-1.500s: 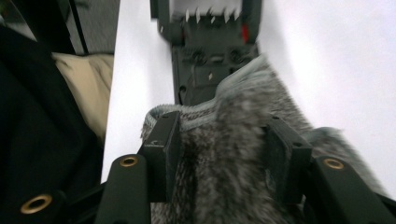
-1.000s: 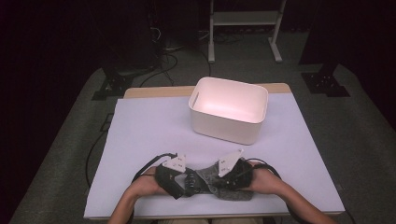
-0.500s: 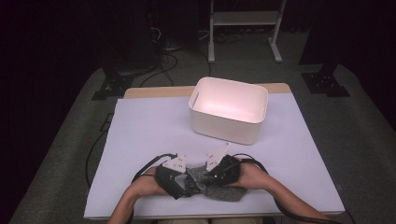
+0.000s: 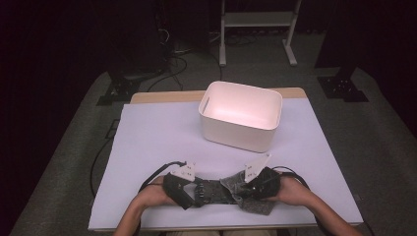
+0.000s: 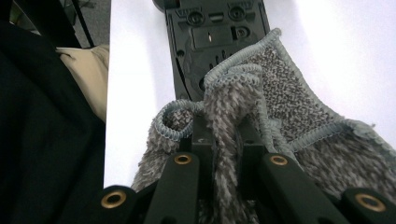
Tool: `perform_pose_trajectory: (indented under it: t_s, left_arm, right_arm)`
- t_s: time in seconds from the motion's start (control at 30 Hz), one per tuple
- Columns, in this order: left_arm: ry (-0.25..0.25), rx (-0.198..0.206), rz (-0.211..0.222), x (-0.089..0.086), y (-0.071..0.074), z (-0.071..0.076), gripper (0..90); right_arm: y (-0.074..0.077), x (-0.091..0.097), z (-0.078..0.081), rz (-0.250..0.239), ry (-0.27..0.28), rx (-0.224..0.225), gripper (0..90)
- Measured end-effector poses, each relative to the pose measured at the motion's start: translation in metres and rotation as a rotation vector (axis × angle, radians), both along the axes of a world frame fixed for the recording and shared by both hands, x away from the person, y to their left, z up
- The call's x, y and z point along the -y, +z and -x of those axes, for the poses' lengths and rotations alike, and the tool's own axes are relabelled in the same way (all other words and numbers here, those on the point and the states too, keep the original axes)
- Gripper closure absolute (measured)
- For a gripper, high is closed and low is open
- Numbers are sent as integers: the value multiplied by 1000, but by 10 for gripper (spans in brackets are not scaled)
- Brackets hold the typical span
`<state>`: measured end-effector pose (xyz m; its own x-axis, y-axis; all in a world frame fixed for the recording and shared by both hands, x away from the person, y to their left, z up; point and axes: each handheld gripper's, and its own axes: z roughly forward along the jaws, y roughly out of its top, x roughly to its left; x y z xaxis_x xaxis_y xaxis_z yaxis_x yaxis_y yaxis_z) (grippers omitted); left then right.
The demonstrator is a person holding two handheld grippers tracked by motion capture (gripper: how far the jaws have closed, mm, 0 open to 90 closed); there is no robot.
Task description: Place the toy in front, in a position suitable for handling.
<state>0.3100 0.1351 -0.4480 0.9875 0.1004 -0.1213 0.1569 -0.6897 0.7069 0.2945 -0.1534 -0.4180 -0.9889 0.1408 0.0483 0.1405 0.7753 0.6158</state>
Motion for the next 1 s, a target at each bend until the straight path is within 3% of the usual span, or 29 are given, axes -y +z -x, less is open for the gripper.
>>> perform_pose_trajectory:
  t_s: [0.2, 0.37, 0.57, 0.73, 0.93, 1.0]
  left_arm:
    - [2, -12, 4, -1, -1, -1, 231]
    - [8, -17, 10, -2, 0, -2, 230]
    - [23, -27, 12, -2, 3, -1, 213]
    - [30, -42, 19, -3, 4, -1, 198]
    - [70, -66, 89, -7, 13, -4, 158]
    - [74, -78, 83, -5, 13, -6, 159]
  right_arm:
    - [-1, 9, 2, 8, -22, 4, 811]
    - [-3, 20, 5, -12, -52, -7, 811]
    - [-4, 12, 5, -34, -36, 14, 811]
    - [-8, 7, 7, -50, -32, 5, 810]
    - [-11, 10, 7, -78, -30, 2, 811]
    - [-12, 10, 7, -88, -32, 0, 811]
